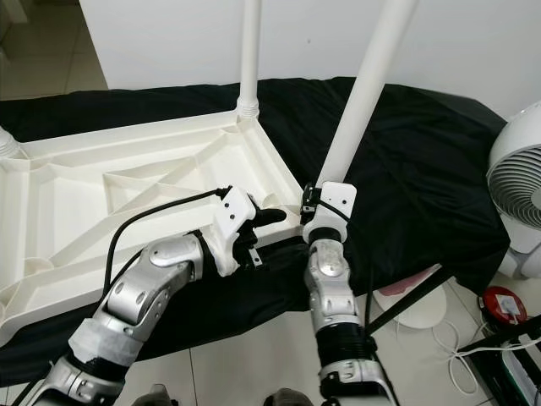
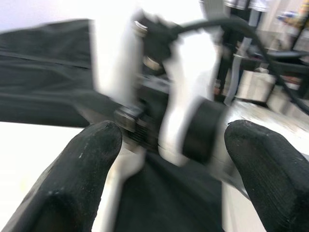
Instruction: Building children table
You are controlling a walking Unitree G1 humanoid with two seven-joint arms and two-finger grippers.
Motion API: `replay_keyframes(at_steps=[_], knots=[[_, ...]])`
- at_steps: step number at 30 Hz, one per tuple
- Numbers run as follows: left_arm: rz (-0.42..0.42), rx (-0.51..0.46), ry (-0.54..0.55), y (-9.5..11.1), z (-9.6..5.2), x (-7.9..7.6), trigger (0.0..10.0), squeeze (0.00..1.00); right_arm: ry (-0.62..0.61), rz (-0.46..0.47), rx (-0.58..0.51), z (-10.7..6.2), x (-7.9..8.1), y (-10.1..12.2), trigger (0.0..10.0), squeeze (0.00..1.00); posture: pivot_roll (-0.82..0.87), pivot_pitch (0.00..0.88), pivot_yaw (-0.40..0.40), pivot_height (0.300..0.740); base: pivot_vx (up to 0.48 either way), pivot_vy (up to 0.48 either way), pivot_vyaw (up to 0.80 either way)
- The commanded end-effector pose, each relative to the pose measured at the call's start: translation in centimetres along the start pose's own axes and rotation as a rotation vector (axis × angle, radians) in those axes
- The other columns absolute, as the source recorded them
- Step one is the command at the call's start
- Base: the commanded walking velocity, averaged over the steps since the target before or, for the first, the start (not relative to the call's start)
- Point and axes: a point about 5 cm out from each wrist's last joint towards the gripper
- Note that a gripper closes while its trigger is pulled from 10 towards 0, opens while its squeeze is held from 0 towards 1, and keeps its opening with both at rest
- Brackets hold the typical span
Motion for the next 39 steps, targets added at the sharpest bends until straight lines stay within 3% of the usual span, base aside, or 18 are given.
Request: replay_keyframes(at_steps=[1, 12, 13, 20, 27, 28, 29, 39], knots=[[-0.010, 0.008, 0.020, -0.2, 0.0, 0.3, 10.0, 0.00, -0.038, -0.026, 0.077, -0.8, -0.6, -1.6, 10.0, 0.00, 0.00, 0.000, -0.032, 0.740, 0.000, 0.000, 0.00], [-0.018, 0.013, 0.032, -0.4, -0.2, 0.4, 10.0, 0.00, -0.082, -0.033, 0.071, -1.6, -0.8, -2.0, 10.0, 0.00, 0.01, 0.000, -0.038, 0.740, 0.000, 0.000, 0.00], [-0.021, 0.013, 0.038, -0.4, -0.3, 0.5, 10.0, 0.00, -0.041, -0.001, 0.059, -1.8, -0.8, -1.7, 10.0, 1.00, 0.01, 0.000, -0.043, 0.740, 0.000, 0.000, 0.00], [-0.024, 0.019, 0.052, -0.6, -0.5, 0.7, 10.0, 0.00, 0.031, 0.008, 0.026, -1.5, -1.5, -0.7, 10.0, 1.00, 0.00, 0.000, -0.048, 0.740, 0.000, 0.000, 0.00], [-0.006, 0.007, 0.053, -0.5, -0.2, 1.2, 10.0, 0.00, 0.087, -0.048, 0.012, -0.8, -2.9, 0.5, 10.0, 1.00, -0.02, 0.000, -0.064, 0.740, 0.000, 0.000, 0.00], [-0.005, 0.006, 0.055, -0.5, -0.2, 1.3, 10.0, 0.00, 0.104, -0.046, 0.020, -0.7, -3.0, 0.5, 10.0, 0.82, -0.02, 0.000, -0.064, 0.740, 0.000, 0.000, 0.00], [0.012, 0.016, 0.063, -0.7, -0.3, 1.3, 10.0, 0.00, 0.136, -0.055, 0.035, -0.7, -3.0, 0.5, 10.0, 0.00, -0.02, 0.000, -0.062, 0.740, 0.000, 0.000, 0.00], [0.061, 0.071, 0.112, -2.5, -0.4, 0.5, 10.0, 0.00, 0.372, -0.065, 0.063, -0.1, -2.7, 1.4, 10.0, 0.00, 0.01, 0.000, -0.056, 0.740, 0.000, 0.000, 0.00]])
Point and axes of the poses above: a point about 5 cm out from each wrist's last joint towards the gripper, its own z axis pointing out of the wrist towards the gripper, its own y axis along the axis of the wrist's last joint, x = y × z, and after that the axes turned 15 degrees about z, right-handed
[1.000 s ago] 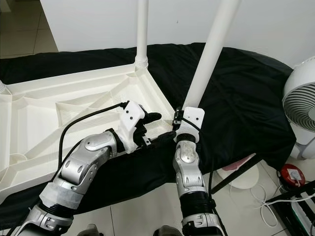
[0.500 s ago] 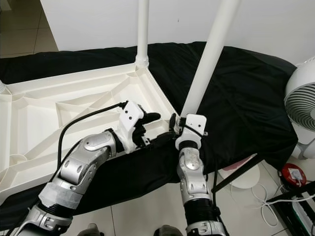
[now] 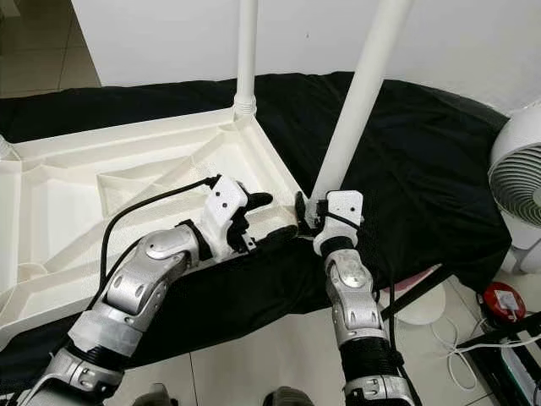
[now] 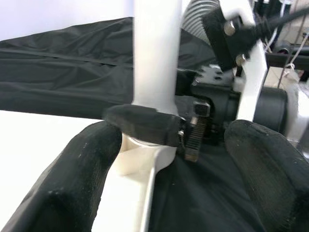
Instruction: Building children table
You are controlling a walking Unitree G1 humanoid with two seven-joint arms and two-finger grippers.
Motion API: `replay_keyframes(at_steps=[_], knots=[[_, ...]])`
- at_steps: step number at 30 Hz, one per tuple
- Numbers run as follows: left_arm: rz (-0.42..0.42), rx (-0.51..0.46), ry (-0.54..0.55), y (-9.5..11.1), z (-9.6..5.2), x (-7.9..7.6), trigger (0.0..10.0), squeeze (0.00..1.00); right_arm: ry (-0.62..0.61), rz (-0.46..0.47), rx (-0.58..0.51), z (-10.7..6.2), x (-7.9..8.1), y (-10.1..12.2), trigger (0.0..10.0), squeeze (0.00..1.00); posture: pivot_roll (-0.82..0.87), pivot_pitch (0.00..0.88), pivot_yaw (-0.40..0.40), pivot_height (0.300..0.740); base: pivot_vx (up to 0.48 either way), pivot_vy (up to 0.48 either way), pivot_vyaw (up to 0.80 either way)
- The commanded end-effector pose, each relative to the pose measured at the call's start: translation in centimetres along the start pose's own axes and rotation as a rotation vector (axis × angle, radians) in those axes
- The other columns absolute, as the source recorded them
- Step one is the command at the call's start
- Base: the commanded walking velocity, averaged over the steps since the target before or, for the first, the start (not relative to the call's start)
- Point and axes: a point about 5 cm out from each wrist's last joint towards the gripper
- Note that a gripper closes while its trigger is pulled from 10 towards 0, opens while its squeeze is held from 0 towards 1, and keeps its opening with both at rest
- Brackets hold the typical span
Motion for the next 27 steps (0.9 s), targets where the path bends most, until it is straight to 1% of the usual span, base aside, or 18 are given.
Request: replay_keyframes(at_steps=[1, 3, 5, 7, 8, 9, 11, 12, 13, 14, 16, 18, 21, 22, 23, 24, 26, 27], knots=[[0.000, 0.045, 0.075, -0.9, -0.1, 0.0, 10.0, 0.00, 0.042, -0.001, 0.000, 0.2, -0.4, 0.4, 10.0, 0.00, 0.01, 0.000, -0.056, 0.740, 0.000, 0.000, 0.00], [0.000, 0.057, 0.107, -1.5, -0.3, 0.0, 10.0, 0.00, 0.102, -0.018, 0.013, 0.4, -0.6, 0.7, 10.0, 0.00, 0.01, 0.000, -0.054, 0.740, 0.000, 0.000, 0.00], [0.000, 0.057, 0.107, -1.5, -0.3, 0.0, 10.0, 0.00, 0.102, -0.018, 0.013, 0.4, -0.6, 0.7, 10.0, 0.00, 0.01, 0.000, -0.054, 0.740, 0.000, 0.000, 0.00], [0.004, 0.057, 0.113, -1.6, -0.3, 0.1, 10.0, 0.00, 0.122, -0.025, 0.019, 0.4, -0.7, 0.7, 10.0, 0.00, 0.01, 0.000, -0.053, 0.740, 0.000, 0.000, 0.00], [-0.004, 0.058, 0.125, -1.9, -0.5, 0.0, 10.0, 0.00, 0.160, -0.031, 0.037, 0.5, -1.0, 0.8, 10.0, 0.00, 0.02, 0.000, -0.057, 0.740, 0.000, 0.000, 0.00], [-0.004, 0.058, 0.125, -1.9, -0.5, 0.0, 10.0, 0.00, 0.160, -0.031, 0.037, 0.5, -1.0, 0.8, 10.0, 0.00, 0.02, 0.000, -0.057, 0.740, 0.000, 0.000, 0.00], [-0.005, 0.058, 0.141, -2.2, -1.1, 0.0, 10.0, 0.00, 0.247, -0.045, 0.092, 0.5, -1.5, 0.9, 10.0, 0.00, 0.03, 0.000, -0.056, 0.740, 0.000, 0.000, 0.00], [-0.005, 0.058, 0.141, -2.2, -1.1, 0.0, 10.0, 0.00, 0.247, -0.045, 0.092, 0.5, -1.5, 0.9, 10.0, 0.00, 0.03, 0.000, -0.056, 0.740, 0.000, 0.000, 0.00], [0.000, 0.057, 0.136, -2.3, -1.4, -0.1, 10.0, 0.00, 0.290, -0.049, 0.115, 0.5, -1.7, 0.9, 10.0, 0.00, 0.03, 0.000, -0.054, 0.740, 0.000, 0.000, 0.00], [0.000, 0.057, 0.136, -2.3, -1.4, -0.1, 10.0, 0.00, 0.290, -0.049, 0.115, 0.5, -1.7, 0.9, 10.0, 0.00, 0.03, 0.000, -0.054, 0.740, 0.000, 0.000, 0.00], [0.014, 0.044, 0.121, -2.2, -2.0, -0.2, 10.0, 0.00, 0.360, -0.061, 0.156, 0.5, -2.0, 0.9, 10.0, 0.00, 0.03, 0.000, -0.050, 0.740, 0.000, 0.000, 0.00], [0.014, 0.044, 0.121, -2.2, -2.0, -0.2, 10.0, 0.00, 0.360, -0.061, 0.156, 0.5, -2.0, 0.9, 10.0, 0.00, 0.03, 0.000, -0.050, 0.740, 0.000, 0.000, 0.00], [0.014, 0.032, 0.107, -2.1, -2.1, -0.3, 10.0, 0.00, 0.413, -0.070, 0.191, 0.6, -2.3, 1.0, 10.0, 0.00, 0.03, 0.000, -0.041, 0.740, 0.000, 0.000, 0.00], [0.016, 0.029, 0.104, -2.0, -2.1, -0.2, 10.0, 0.00, 0.434, -0.073, 0.207, 0.8, -2.5, 1.2, 5.2, 0.00, 0.03, 0.000, -0.040, 0.740, 0.000, 0.000, 0.00], [0.016, 0.029, 0.104, -2.0, -2.1, -0.2, 10.0, 0.00, 0.434, -0.073, 0.207, 0.8, -2.5, 1.2, 5.2, 0.00, 0.03, 0.000, -0.040, 0.740, 0.000, 0.000, 0.00], [0.020, 0.026, 0.102, -1.9, -2.1, -0.1, 10.0, 0.00, 0.443, -0.079, 0.218, 0.9, -2.7, 1.2, 3.5, 0.00, 0.03, 0.000, -0.039, 0.740, 0.000, 0.000, 0.00], [0.020, 0.026, 0.102, -1.9, -2.1, -0.1, 10.0, 0.00, 0.443, -0.079, 0.218, 0.9, -2.7, 1.2, 3.5, 0.00, 0.03, 0.000, -0.039, 0.740, 0.000, 0.000, 0.00], [0.023, 0.022, 0.101, -1.8, -1.9, -0.1, 10.0, 0.00, 0.451, -0.081, 0.237, 0.8, -3.0, 1.1, 0.0, 0.00, 0.03, 0.000, -0.041, 0.740, 0.000, 0.000, 0.00]])
Point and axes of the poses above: a point about 5 cm out from each wrist's last joint towards the gripper, its own z axis pointing out of the wrist towards the gripper, its own y axis along the axis of the wrist's last joint, x = y × z, and after that the axes turned 15 degrees about z, right-handed
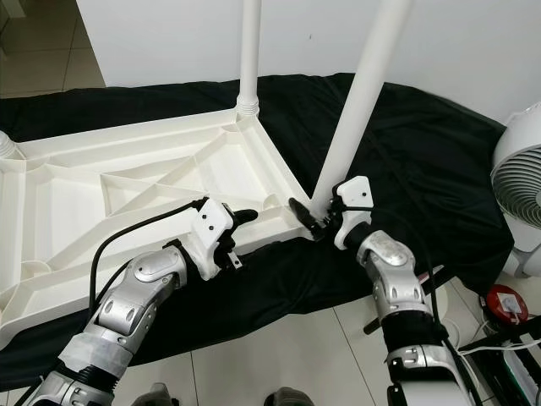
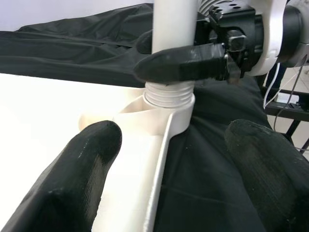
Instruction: Building children table
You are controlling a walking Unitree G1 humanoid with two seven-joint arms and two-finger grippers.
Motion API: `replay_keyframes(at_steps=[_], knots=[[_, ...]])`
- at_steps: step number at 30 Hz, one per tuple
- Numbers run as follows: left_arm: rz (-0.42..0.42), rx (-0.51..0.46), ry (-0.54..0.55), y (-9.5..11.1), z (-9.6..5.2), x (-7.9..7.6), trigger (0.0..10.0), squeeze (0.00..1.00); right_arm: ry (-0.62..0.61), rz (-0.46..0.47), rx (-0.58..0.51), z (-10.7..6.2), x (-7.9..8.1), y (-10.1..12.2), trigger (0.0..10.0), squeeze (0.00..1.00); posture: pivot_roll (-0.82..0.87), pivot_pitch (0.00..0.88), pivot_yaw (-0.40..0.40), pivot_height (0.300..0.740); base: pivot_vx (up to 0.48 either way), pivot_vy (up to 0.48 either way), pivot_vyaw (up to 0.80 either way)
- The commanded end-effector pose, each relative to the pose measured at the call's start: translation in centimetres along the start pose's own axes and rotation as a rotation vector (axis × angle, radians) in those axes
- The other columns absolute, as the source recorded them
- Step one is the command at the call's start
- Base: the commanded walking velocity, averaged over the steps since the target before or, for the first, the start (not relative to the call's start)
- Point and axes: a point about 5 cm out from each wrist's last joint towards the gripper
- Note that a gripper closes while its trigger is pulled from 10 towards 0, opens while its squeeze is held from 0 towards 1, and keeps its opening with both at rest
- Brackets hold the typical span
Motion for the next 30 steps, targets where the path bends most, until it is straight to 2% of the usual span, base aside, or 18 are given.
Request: replay_keyframes(at_steps=[1, 5, 13, 14, 15, 16, 19, 20, 21, 22, 24, 26, 27, 29, 30], knots=[[0.020, -0.005, 0.040, 0.4, 0.2, 0.4, 10.0, 0.00, 0.048, 0.023, 0.058, 0.0, 0.3, -1.0, 0.0, 0.00, 0.03, 0.000, -0.040, 0.740, 0.000, 0.000, 0.00], [0.016, -0.017, 0.048, 0.6, 0.5, 0.5, 10.0, 0.00, 0.059, 0.045, 0.093, -0.5, 0.0, -1.6, 0.0, 0.00, 0.03, 0.000, -0.036, 0.740, 0.000, 0.000, 0.00], [0.021, -0.023, 0.040, 0.8, 0.7, 0.6, 10.0, 0.00, 0.035, 0.088, 0.094, -0.9, 0.2, -2.6, 0.0, 0.00, 0.03, 0.000, -0.029, 0.740, 0.000, 0.000, 0.00], [0.024, -0.024, 0.042, 0.9, 0.7, 0.8, 10.0, 0.00, 0.019, 0.096, 0.089, -0.7, 0.5, -3.0, 3.4, 0.00, 0.03, 0.000, -0.023, 0.740, 0.000, 0.000, 0.00], [0.024, -0.024, 0.042, 0.9, 0.7, 0.8, 10.0, 0.00, 0.019, 0.096, 0.089, -0.7, 0.5, -3.0, 3.4, 0.00, 0.03, 0.000, -0.023, 0.740, 0.000, 0.000, 0.00], [0.025, -0.025, 0.043, 1.0, 0.7, 1.0, 10.0, 0.00, 0.005, 0.105, 0.087, -0.6, 0.8, -3.3, 10.0, 0.00, 0.03, 0.000, -0.023, 0.740, 0.000, 0.000, 0.00], [0.026, -0.025, 0.047, 1.0, 0.6, 1.2, 10.0, 0.00, -0.008, 0.117, 0.077, -0.3, 1.3, -3.5, 10.0, 0.00, 0.03, 0.000, -0.018, 0.740, 0.000, 0.000, 0.00], [0.021, -0.025, 0.049, 1.0, 0.6, 1.3, 10.0, 0.00, -0.069, 0.126, 0.066, 0.2, 1.6, -3.7, 10.0, 0.00, 0.03, 0.000, -0.016, 0.740, 0.000, 0.000, 0.00], [0.021, -0.025, 0.049, 1.0, 0.6, 1.3, 10.0, 0.00, -0.069, 0.126, 0.066, 0.2, 1.6, -3.7, 10.0, 0.00, 0.03, 0.000, -0.016, 0.740, 0.000, 0.000, 0.00], [0.016, -0.025, 0.049, 1.0, 0.5, 1.4, 10.0, 0.00, -0.145, 0.133, 0.057, 0.7, 1.9, -3.8, 10.0, 0.00, 0.03, 0.000, -0.013, 0.740, 0.000, 0.000, 0.00], [0.016, -0.025, 0.049, 1.0, 0.5, 1.4, 10.0, 0.00, -0.145, 0.133, 0.057, 0.7, 1.9, -3.8, 10.0, 0.00, 0.03, 0.000, -0.013, 0.740, 0.000, 0.000, 0.00], [0.004, -0.025, 0.042, 1.0, 0.4, 1.1, 10.0, 0.00, -0.314, 0.176, 0.019, 1.9, 3.1, -4.0, 10.0, 0.00, 0.03, 0.000, -0.010, 0.740, 0.000, 0.000, 0.00], [0.004, -0.025, 0.042, 1.0, 0.4, 1.1, 10.0, 0.00, -0.314, 0.176, 0.019, 1.9, 3.1, -4.0, 10.0, 0.00, 0.03, 0.000, -0.010, 0.740, 0.000, 0.000, 0.00], [-0.003, -0.024, 0.038, 0.9, 0.3, 0.9, 10.0, 0.00, -0.423, 0.235, -0.010, 2.8, 4.4, -4.0, 10.0, 0.00, 0.03, 0.000, -0.013, 0.740, 0.000, 0.000, 0.00], [-0.003, -0.024, 0.038, 0.9, 0.3, 0.9, 10.0, 0.00, -0.423, 0.235, -0.010, 2.8, 4.4, -4.0, 10.0, 0.00, 0.03, 0.000, -0.013, 0.740, 0.000, 0.000, 0.00]])
Point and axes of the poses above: a point about 5 cm out from each wrist's last joint towards the gripper, its own z axis pointing out of the wrist towards the gripper, its own y axis along the axis of the wrist's last joint, x = y × z, and after that the axes turned 15 degrees about z, right-handed
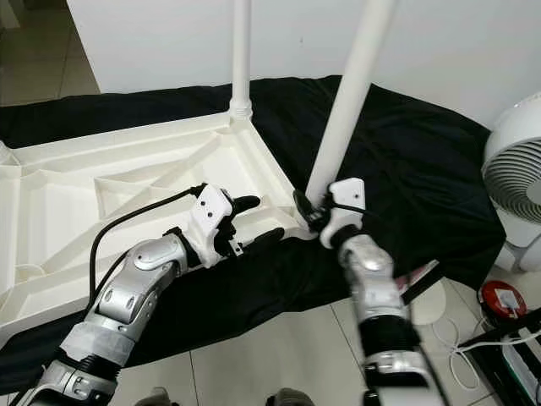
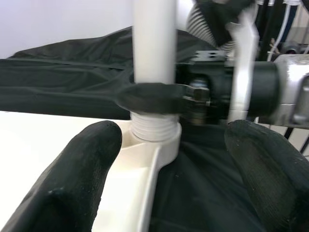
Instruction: Building children table
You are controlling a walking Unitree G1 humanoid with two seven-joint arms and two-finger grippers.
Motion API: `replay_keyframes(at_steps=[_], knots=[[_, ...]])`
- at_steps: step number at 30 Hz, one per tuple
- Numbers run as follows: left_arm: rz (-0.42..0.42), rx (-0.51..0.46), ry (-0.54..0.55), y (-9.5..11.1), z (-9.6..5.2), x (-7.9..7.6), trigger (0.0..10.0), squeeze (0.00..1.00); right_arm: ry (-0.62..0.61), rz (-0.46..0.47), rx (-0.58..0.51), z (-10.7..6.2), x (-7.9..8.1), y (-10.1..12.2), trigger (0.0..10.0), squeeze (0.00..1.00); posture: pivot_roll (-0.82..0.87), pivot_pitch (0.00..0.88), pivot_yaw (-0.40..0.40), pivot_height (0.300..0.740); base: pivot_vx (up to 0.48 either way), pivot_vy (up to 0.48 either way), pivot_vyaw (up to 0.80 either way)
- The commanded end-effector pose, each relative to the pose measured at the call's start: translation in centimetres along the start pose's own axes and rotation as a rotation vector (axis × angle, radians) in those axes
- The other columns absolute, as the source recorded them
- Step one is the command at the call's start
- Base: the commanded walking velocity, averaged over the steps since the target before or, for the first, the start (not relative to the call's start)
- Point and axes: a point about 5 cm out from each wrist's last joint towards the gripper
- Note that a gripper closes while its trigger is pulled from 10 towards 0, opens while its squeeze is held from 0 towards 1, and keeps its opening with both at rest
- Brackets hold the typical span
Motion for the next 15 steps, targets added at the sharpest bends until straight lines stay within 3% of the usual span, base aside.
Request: replay_keyframes(at_steps=[1, 5, 10, 11, 12, 13, 14, 15], knots=[[-0.007, 0.015, 0.021, -0.1, -0.1, 0.0, 10.0, 0.00, -0.043, 0.029, 0.100, -0.4, 0.1, -2.2, 10.0, 0.00, 0.03, 0.000, -0.013, 0.740, 0.000, 0.000, 0.00], [-0.017, 0.010, 0.030, 0.0, 0.2, 0.2, 10.0, 0.00, -0.144, 0.115, 0.066, 0.1, 2.9, -2.5, 10.0, 0.00, 0.03, 0.000, -0.017, 0.740, 0.000, 0.000, 0.00], [-0.023, 0.005, 0.030, 0.1, 0.3, 0.2, 10.0, 0.00, -0.124, 0.132, 0.043, 0.4, 4.1, -2.2, 10.0, 0.00, 0.03, 0.000, -0.018, 0.740, 0.000, 0.000, 0.00], [-0.028, 0.004, 0.031, 0.1, 0.3, 0.1, 10.0, 0.00, -0.122, 0.129, 0.031, 0.3, 4.1, -2.0, 10.0, 0.27, 0.03, 0.000, -0.018, 0.740, 0.000, 0.000, 0.00], [-0.030, 0.003, 0.030, 0.1, 0.3, 0.1, 10.0, 0.00, -0.119, 0.128, 0.026, 0.2, 4.0, -1.9, 10.0, 0.85, 0.03, 0.000, -0.020, 0.740, 0.000, 0.000, 0.00], [-0.030, 0.003, 0.030, 0.1, 0.3, 0.1, 10.0, 0.00, -0.119, 0.128, 0.026, 0.2, 4.0, -1.9, 10.0, 0.85, 0.03, 0.000, -0.020, 0.740, 0.000, 0.000, 0.00], [-0.032, 0.004, 0.030, 0.1, 0.3, 0.1, 10.0, 0.00, -0.118, 0.126, 0.020, 0.0, 4.0, -1.7, 10.0, 1.00, 0.03, 0.000, -0.020, 0.740, 0.000, 0.000, 0.00], [-0.032, 0.004, 0.030, 0.1, 0.3, 0.1, 10.0, 0.00, -0.118, 0.126, 0.020, 0.0, 4.0, -1.7, 10.0, 1.00, 0.03, 0.000, -0.020, 0.740, 0.000, 0.000, 0.00]])
Point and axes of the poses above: a point about 5 cm out from each wrist's last joint towards the gripper, its own z axis pointing out of the wrist towards the gripper, its own y axis along the axis of the wrist's last joint, x = y × z, and after that the axes turned 15 degrees about z, right-handed
